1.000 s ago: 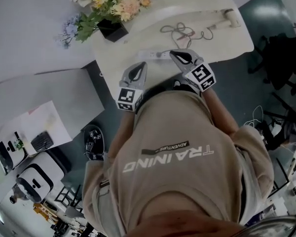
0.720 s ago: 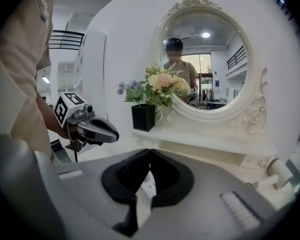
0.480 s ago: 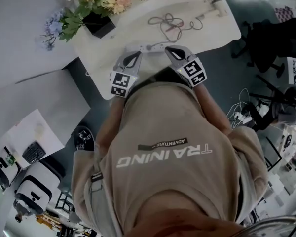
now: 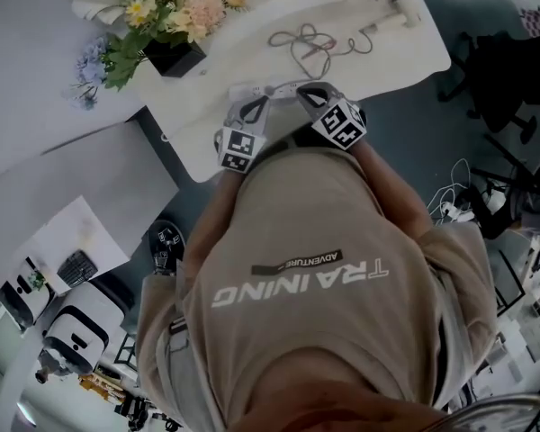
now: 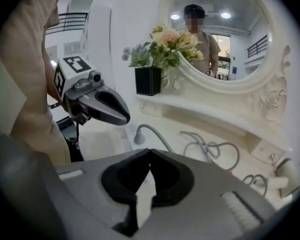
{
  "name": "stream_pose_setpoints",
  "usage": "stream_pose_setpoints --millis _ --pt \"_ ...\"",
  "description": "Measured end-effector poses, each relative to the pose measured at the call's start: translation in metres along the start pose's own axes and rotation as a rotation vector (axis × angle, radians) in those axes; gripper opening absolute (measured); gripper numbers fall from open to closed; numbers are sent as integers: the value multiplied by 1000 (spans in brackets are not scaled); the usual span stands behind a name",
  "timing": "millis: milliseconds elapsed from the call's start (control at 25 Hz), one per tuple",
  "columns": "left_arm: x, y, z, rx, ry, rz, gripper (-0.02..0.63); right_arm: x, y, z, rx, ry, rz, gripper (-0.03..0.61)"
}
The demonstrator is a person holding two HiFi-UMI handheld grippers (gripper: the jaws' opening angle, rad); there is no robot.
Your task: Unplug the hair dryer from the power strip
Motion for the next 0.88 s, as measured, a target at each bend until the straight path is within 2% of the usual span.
stream_pose_setpoints --millis 120,320,360,440,480,680,880 --pt "0 10 1 10 15 20 8 -9 11 -4 35 -29 20 3" --pt "-2 28 -1 -4 59 56 14 -17 16 -17 35 27 -5 3" --pt "-2 31 -2 -1 62 63 25 -20 17 -19 38 30 9 3" --pt "-4 35 -4 2 67 90 90 -27 17 -19 43 26 50 3" --pt "-5 37 -6 0 73 104 97 -30 17 -19 43 26 59 3" --pt "-8 45 -11 -3 126 144 97 -30 16 -23 68 29 42 3" --pt "-9 52 -7 12 104 161 95 -28 22 -21 101 24 48 3"
Point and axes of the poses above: the fingertips, and each gripper's own axes: y forward along the fingers, z to its left, x out of its top, the point moved 5 cm from there along -y, backward along the fingers, and after that the axes turned 10 degrees about x, right-handed, at the moved point
